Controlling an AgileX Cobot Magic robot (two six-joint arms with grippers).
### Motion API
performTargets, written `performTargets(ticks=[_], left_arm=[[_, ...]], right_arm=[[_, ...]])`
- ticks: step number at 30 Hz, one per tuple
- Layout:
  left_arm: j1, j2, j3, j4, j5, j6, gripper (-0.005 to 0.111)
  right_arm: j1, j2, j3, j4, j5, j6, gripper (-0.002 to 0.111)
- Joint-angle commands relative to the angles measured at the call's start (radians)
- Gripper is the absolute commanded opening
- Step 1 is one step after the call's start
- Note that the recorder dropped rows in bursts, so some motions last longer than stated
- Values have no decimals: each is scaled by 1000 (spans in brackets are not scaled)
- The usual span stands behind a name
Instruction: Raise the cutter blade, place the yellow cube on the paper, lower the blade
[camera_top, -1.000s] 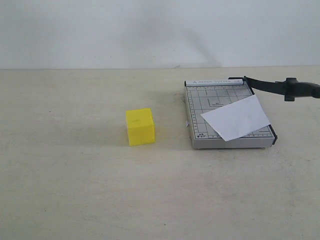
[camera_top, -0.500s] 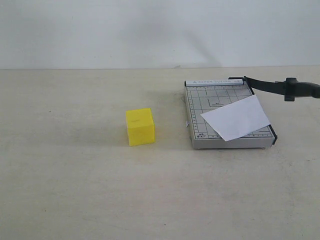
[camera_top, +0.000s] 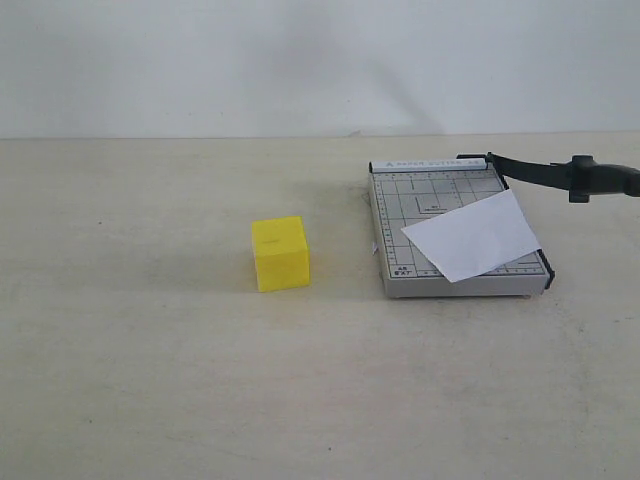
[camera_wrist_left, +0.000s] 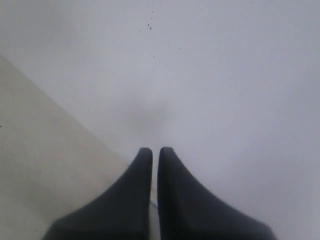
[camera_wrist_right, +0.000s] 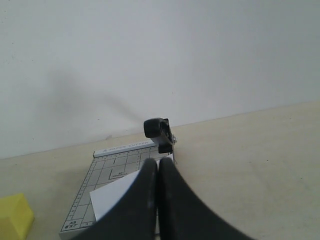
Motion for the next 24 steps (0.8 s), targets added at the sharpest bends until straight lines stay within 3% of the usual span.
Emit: performTargets(ticks=[1, 6, 9, 11, 16, 19, 20, 22, 24], left_arm=[[2, -3, -29, 25, 39, 30, 5], [2, 46, -131, 40, 149, 171, 5], [2, 178, -182, 38, 196, 204, 5], [2, 327, -243, -40, 220, 332, 5], [-5, 590, -378, -419, 260, 857, 5], [-37, 782, -461, -740, 385, 1318, 5], [-67, 922, -512, -930, 540, 1594, 5], [-121, 1112, -584, -1056, 643, 1775, 5], [-194, 1274, -657, -1061, 603, 1797, 5]], right_arm=[[1, -5, -1, -8, -4, -2, 0], [1, -5, -1, -8, -4, -2, 0], [1, -5, -1, 0, -4, -2, 0], [1, -5, -1, 7, -4, -2, 0], [1, -5, -1, 7, -4, -2, 0], [1, -5, -1, 7, -4, -2, 0], [1, -5, -1, 7, -4, -2, 0], [1, -5, -1, 7, -4, -2, 0], [1, -5, -1, 7, -4, -2, 0]])
